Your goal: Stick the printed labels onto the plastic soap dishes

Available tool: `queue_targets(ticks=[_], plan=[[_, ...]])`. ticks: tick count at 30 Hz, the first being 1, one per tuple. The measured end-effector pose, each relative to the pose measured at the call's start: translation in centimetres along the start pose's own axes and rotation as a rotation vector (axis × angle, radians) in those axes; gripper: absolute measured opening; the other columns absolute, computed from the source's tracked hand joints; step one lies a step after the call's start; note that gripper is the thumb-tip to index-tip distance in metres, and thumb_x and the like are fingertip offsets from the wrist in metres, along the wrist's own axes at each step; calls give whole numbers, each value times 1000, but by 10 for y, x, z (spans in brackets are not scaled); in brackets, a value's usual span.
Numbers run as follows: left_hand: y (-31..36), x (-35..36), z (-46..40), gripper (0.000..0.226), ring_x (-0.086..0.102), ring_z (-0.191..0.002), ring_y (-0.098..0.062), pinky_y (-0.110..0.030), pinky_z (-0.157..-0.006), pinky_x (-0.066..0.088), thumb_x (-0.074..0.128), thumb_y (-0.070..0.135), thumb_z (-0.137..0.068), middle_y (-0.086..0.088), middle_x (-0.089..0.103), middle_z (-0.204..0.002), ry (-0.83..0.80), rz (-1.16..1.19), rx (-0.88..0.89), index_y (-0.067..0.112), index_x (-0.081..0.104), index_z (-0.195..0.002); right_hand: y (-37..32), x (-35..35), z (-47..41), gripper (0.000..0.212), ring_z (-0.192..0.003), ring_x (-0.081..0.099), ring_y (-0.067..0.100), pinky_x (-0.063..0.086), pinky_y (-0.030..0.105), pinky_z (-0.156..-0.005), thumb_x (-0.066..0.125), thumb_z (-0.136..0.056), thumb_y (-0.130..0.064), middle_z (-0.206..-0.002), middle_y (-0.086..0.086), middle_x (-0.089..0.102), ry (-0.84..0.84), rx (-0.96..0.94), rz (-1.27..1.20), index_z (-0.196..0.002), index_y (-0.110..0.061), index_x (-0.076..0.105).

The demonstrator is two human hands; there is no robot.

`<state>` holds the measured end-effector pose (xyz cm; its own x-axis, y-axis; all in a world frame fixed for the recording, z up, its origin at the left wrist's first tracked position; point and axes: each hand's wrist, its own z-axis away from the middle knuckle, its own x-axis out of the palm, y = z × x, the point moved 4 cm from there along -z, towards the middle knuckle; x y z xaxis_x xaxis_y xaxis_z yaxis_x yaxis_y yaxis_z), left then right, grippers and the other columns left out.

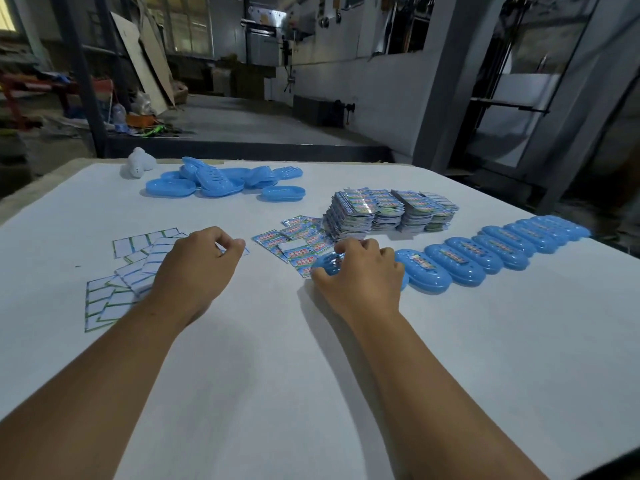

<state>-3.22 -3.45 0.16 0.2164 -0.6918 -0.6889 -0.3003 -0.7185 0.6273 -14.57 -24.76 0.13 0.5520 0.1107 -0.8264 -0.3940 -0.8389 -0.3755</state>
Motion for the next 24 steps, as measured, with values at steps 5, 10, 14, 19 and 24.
queue_targets(ticks=[5, 10, 14, 19, 24], plan=[[0, 1, -1, 30, 58, -71, -13, -32, -65, 40, 58, 52, -92, 9, 62, -67, -1, -13, 8, 29, 57, -73, -3, 1, 1, 52, -111, 50, 30, 34, 42, -88, 61, -79, -60, -116, 1, 65, 22, -9, 33, -120, -28, 62], [-1, 1, 0, 30, 58, -70, -12, -32, -63, 40, 58, 52, -92, 8, 62, -64, -4, -8, 12, 28, 57, -74, 4, 1, -1, 48, -117, 48, 31, 35, 42, -92, 60, -85, -55, -122, 1, 61, -6, 15, 18, -125, -29, 58], [-1, 0, 2, 29, 60, -70, -13, -31, -61, 38, 58, 51, -92, 8, 63, -64, -15, -4, 20, 28, 58, -75, 20, -4, -7, 40, -119, 48, 34, 35, 42, -96, 61, -90, -40, -128, 4, 57, 7, 59, 38, -129, -31, 57], [2, -4, 8, 26, 59, -68, -13, -30, -60, 37, 60, 46, -93, 9, 59, -59, -55, 36, 52, 25, 63, -78, 38, -9, -17, 39, -120, 46, 37, 37, 43, -97, 65, -91, -34, -131, 6, 54, -11, 134, 47, -130, -33, 57], [7, -13, 17, 24, 59, -68, -10, -29, -60, 41, 61, 45, -92, 6, 63, -62, -38, 99, 98, 24, 66, -81, 25, -11, -16, 34, -120, 44, 37, 35, 43, -97, 63, -88, -35, -127, 6, 59, 66, 55, -42, -122, -32, 65]])
